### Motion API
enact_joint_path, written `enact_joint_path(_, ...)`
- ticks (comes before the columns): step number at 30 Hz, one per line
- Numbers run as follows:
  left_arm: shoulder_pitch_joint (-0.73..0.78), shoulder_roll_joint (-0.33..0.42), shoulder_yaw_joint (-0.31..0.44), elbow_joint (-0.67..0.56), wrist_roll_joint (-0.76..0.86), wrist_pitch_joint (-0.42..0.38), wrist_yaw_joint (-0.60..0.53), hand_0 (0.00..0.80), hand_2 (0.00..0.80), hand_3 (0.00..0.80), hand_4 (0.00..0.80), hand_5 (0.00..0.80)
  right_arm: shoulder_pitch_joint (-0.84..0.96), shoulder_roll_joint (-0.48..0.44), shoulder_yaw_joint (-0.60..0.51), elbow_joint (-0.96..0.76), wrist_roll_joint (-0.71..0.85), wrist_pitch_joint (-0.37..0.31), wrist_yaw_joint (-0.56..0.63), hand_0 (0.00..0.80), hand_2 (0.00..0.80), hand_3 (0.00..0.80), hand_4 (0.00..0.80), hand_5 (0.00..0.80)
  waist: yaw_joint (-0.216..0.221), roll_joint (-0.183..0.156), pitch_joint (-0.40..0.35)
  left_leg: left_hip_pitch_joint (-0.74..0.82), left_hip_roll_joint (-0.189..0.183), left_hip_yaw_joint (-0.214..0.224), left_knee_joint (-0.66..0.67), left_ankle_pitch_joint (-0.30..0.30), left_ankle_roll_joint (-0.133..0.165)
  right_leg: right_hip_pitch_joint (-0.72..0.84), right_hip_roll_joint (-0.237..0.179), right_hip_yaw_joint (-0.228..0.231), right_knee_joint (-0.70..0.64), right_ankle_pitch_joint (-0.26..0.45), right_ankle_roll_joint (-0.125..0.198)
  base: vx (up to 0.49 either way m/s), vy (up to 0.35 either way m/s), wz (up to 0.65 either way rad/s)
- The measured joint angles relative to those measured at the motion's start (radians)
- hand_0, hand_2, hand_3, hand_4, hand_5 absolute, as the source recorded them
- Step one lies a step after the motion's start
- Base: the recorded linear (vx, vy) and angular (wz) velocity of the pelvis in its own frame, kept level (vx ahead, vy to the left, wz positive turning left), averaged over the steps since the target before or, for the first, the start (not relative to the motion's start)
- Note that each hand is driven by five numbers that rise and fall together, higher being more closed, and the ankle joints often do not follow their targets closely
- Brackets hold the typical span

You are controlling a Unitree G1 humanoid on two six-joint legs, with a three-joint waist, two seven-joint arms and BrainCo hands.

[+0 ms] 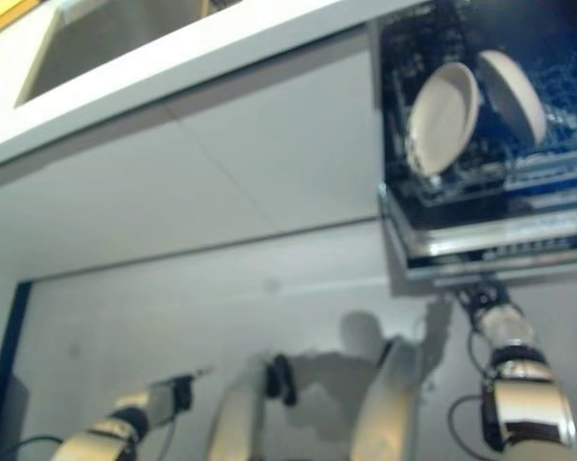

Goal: Take plates into dishwasher

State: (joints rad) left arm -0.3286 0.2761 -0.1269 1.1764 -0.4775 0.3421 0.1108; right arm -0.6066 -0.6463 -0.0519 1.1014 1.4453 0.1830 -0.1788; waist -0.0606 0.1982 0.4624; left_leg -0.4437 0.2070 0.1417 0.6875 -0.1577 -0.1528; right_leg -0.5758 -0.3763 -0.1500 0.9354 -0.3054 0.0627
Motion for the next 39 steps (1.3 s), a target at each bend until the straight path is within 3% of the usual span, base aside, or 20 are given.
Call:
enact_joint_path(6, 0.008, 0.011, 0.000, -0.027, 0.002, 0.017, 0.006, 0.000, 0.000, 0.000, 0.000, 0.000, -0.045, 0.000, 0.103, -0.077, 0.005, -0.004, 0.104, 0.000, 0.000, 0.000, 0.000, 0.000, 0.033, -0.026, 0.010, -0.022, 0.000, -0.051, 0.027, 0.002, 0.003, 0.014, 0.005, -0.029, 0.010, 0.004, -0.011, 0.015, -0.116, 0.09)
enact_joint_path(13, 0.016, 0.061, -0.010, -0.051, 0.017, 0.021, 0.014, 0.000, 0.000, 0.000, 0.000, 0.000, -0.245, 0.002, 0.104, -0.121, 0.109, -0.037, 0.161, 0.000, 0.000, 0.000, 0.000, 0.000, 0.082, -0.067, 0.013, -0.024, 0.000, -0.089, 0.046, 0.004, 0.006, 0.049, 0.004, -0.061, 0.009, 0.008, -0.016, 0.013, -0.069, 0.09)
enact_joint_path(16, 0.014, 0.074, -0.011, -0.057, 0.032, 0.021, 0.013, 0.000, 0.000, 0.000, 0.000, 0.000, -0.321, 0.002, 0.104, -0.121, 0.106, -0.047, 0.170, 0.000, 0.000, 0.000, 0.000, 0.000, 0.110, -0.073, 0.013, -0.024, -0.001, -0.092, 0.051, 0.002, 0.002, 0.058, 0.003, -0.064, 0.006, 0.006, -0.013, 0.008, -0.029, 0.09)
enact_joint_path(20, 0.019, 0.087, -0.015, -0.070, 0.033, 0.021, 0.009, 0.000, 0.000, 0.000, 0.000, 0.000, -0.362, 0.007, 0.104, -0.176, 0.011, -0.042, 0.194, 0.000, 0.000, 0.000, 0.000, 0.000, 0.112, -0.098, 0.004, 0.016, -0.002, -0.090, 0.017, 0.007, 0.007, 0.121, 0.006, -0.082, -0.037, 0.013, -0.006, 0.020, -0.002, 0.17)
enact_joint_path(24, 0.029, 0.105, -0.022, -0.087, 0.035, 0.020, 0.007, 0.000, 0.000, 0.000, 0.000, 0.000, -0.342, 0.012, 0.106, -0.138, -0.153, -0.007, 0.190, 0.000, 0.000, 0.000, 0.000, 0.000, 0.129, -0.139, -0.021, 0.125, 0.001, -0.062, -0.123, 0.044, 0.030, 0.229, 0.044, -0.094, -0.185, 0.056, 0.011, 0.041, 0.003, -0.01)
enact_joint_path(28, 0.027, 0.116, -0.026, -0.095, 0.044, 0.019, 0.005, 0.000, 0.000, 0.000, 0.000, 0.000, -0.268, 0.023, 0.099, -0.142, -0.264, 0.010, 0.208, 0.000, 0.000, 0.000, 0.000, 0.000, 0.126, -0.159, -0.061, 0.203, 0.001, -0.028, -0.262, 0.097, 0.011, 0.307, 0.079, -0.098, -0.340, 0.123, 0.024, 0.055, 0.017, -0.04)
enact_joint_path(34, 0.060, 0.115, -0.029, -0.090, 0.072, -0.003, 0.008, 0.000, 0.000, 0.000, 0.000, 0.000, 0.020, 0.105, 0.151, -0.117, -0.560, 0.049, 0.219, 0.000, 0.000, 0.000, 0.000, 0.000, 0.102, -0.172, -0.193, 0.377, -0.033, 0.021, -0.527, 0.176, 0.023, 0.520, 0.123, -0.120, -0.705, 0.275, 0.082, 0.101, 0.067, -0.01)
enact_joint_path(39, 0.141, 0.099, -0.032, -0.088, 0.119, -0.033, -0.011, 0.000, 0.000, 0.000, 0.000, 0.000, 0.330, 0.206, 0.217, -0.118, -0.818, 0.020, 0.224, 0.000, 0.000, 0.000, 0.000, 0.000, 0.099, -0.206, -0.305, 0.482, -0.059, 0.041, -0.661, 0.198, 0.020, 0.644, 0.138, -0.120, -0.892, 0.328, 0.101, 0.090, 0.113, 0.00)
